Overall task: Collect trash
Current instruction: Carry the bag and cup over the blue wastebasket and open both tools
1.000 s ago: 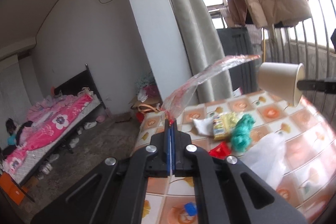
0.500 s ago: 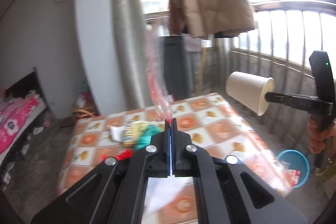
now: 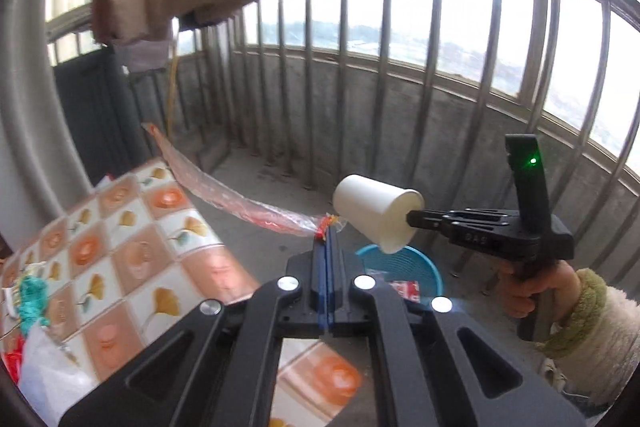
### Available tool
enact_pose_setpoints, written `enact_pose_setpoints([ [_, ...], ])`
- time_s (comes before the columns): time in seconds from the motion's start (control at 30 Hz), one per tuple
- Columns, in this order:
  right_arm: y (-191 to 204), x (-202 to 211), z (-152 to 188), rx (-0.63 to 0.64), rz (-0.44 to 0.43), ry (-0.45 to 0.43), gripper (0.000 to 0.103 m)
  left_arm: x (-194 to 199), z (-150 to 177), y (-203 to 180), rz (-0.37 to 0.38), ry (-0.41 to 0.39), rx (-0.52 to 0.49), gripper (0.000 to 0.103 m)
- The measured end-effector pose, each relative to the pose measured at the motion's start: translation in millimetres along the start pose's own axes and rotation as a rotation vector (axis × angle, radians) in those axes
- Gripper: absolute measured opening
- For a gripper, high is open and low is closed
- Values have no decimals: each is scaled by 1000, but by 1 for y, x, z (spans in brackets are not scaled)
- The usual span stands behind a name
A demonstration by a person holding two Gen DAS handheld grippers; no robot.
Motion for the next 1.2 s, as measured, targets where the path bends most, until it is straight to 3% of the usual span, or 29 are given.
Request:
enact_pose_setpoints([
  [0.17,-65,-17,29,-136,90,54,1,-88,10,-35,212,182,67,0],
  [0.3,-104,-39,52,-242,123,113,1,-158,24,-47,285,316,90,0],
  [0.47,-142,-64,76,-329,182,189,3,-228,40,-54,318,405,124,3],
  [0.53,-159,-82,90,-369,216,235,10,-254,48,-51,289,459,134,10],
  [0.6,-174,-100,99,-401,269,283,33,-267,58,-45,241,505,132,25],
  [0.63,-181,-108,106,-411,307,307,44,-271,61,-43,232,520,138,27],
  [0.77,-186,-111,116,-419,343,322,47,-252,58,-26,247,468,201,38],
  [0.87,-185,-106,114,-427,347,307,50,-237,49,-21,245,422,212,40],
  [1.03,-175,-95,90,-395,338,261,52,-194,36,-26,234,371,193,44],
  [1.2,-128,-77,51,-318,253,180,63,-126,28,-13,211,293,190,59],
])
Point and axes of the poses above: each gripper's, at about its wrist camera, not at the fingertips, and x roughly against the way its jaws point, y to its left, z to its underside, the point moved 3 cm from there along -x, roughly the way its jaws point, and after that the axes turned 6 degrees about z, right-handed, at the moved point
